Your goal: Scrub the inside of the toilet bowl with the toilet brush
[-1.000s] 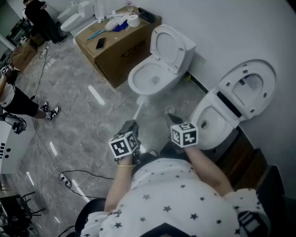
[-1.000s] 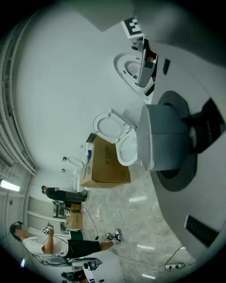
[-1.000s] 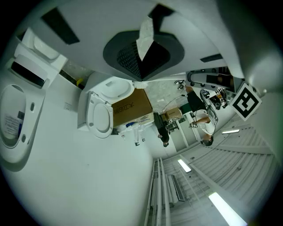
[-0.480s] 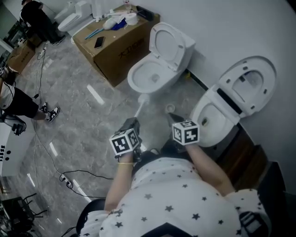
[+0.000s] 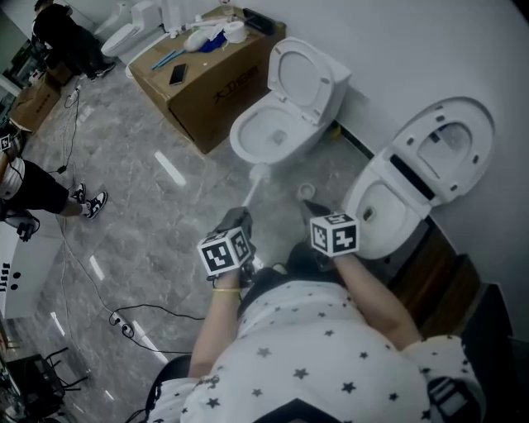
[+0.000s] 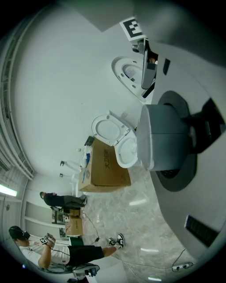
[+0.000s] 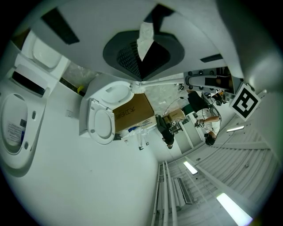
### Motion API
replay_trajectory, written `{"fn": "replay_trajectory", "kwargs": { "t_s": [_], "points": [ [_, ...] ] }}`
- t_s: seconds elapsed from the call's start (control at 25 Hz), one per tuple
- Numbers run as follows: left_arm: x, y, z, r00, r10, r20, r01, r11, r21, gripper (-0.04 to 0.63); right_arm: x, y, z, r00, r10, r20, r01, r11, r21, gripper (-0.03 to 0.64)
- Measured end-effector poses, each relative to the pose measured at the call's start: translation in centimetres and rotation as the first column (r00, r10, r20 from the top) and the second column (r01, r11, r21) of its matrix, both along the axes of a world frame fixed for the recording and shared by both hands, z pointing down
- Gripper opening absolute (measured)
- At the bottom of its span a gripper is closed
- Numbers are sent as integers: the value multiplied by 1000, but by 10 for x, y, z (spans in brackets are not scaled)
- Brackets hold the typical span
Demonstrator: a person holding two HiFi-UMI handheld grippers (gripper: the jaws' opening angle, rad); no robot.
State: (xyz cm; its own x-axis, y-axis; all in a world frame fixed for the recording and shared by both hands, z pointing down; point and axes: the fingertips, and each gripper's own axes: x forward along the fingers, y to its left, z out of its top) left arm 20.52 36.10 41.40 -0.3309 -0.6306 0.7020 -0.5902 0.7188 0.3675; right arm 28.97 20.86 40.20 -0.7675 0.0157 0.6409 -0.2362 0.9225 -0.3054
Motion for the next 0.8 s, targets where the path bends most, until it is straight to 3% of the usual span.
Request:
{"fn": "replay_trajectory", "kwargs": {
  "t_s": [0.4,0.8],
  "points": [
    [-21,2,4,1000,-15,-24,15,1000,-2,147,-24,3,0,1000,-24,-19,24,1000,-12,6],
    [-70,-28,12,999,-15,-35,15,1000,-19,147,-84,-32,9,999,-37,-30,37,999,-10,6]
  ]
}}
